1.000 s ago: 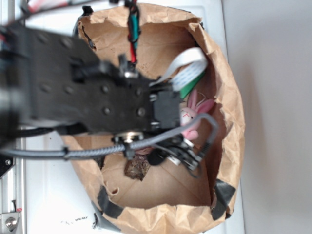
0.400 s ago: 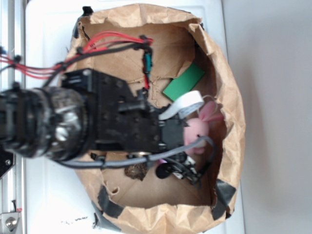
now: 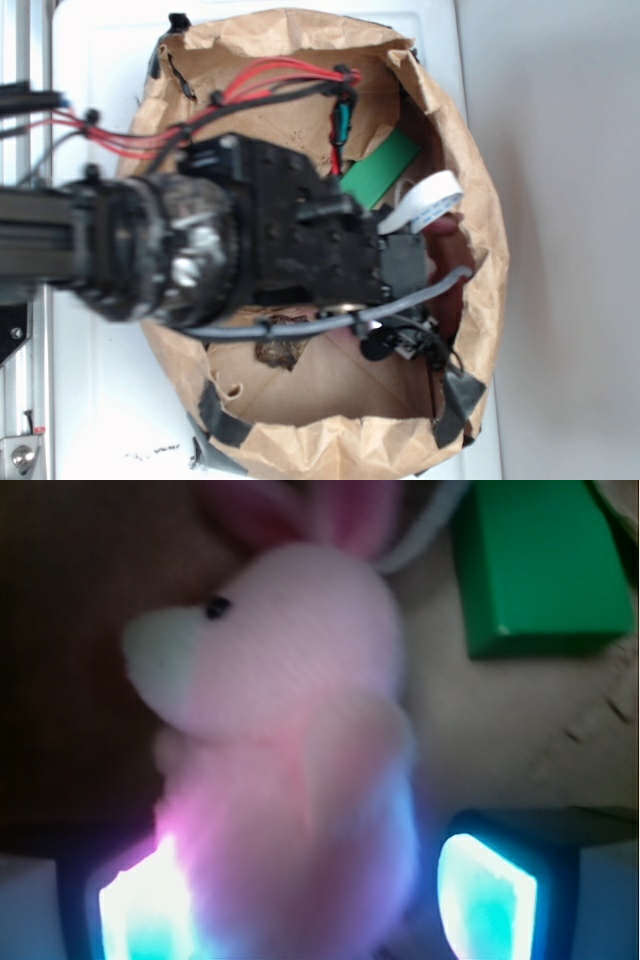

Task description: Grab the pink bunny.

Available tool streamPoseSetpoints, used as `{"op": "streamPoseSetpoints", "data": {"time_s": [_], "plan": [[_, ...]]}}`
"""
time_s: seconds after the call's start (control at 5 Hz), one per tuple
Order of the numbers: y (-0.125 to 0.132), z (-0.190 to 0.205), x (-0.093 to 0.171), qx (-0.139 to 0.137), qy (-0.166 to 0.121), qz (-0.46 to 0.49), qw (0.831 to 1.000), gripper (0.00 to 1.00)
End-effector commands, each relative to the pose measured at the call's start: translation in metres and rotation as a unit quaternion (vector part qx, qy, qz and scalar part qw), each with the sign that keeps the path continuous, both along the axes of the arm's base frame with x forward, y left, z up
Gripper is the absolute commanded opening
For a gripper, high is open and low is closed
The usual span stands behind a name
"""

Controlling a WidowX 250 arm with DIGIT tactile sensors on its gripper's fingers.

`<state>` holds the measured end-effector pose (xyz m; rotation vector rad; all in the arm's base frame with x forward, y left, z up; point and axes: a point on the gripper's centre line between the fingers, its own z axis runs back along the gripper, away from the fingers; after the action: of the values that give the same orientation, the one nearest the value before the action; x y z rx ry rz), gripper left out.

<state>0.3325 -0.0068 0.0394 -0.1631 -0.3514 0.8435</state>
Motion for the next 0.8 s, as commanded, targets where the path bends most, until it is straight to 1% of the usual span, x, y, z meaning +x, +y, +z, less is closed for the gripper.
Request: {"op": "streamPoseSetpoints", "data": {"time_s": [0.0,0.2,0.4,0.6], "plan": [[0.0091,0.0262,0.0179,-0.014,-0.048,0.011,0.999,1.00],[0.0081,0.0280,0.0231,-0.016,-0.057,0.014,0.998,1.00],[0.0056,0.0194,0.0229,-0.003,-0.062,0.013,0.998,1.00],[0.0070,0.0211,0.0220,-0.005,-0.064,0.005,0.998,0.00]]}}
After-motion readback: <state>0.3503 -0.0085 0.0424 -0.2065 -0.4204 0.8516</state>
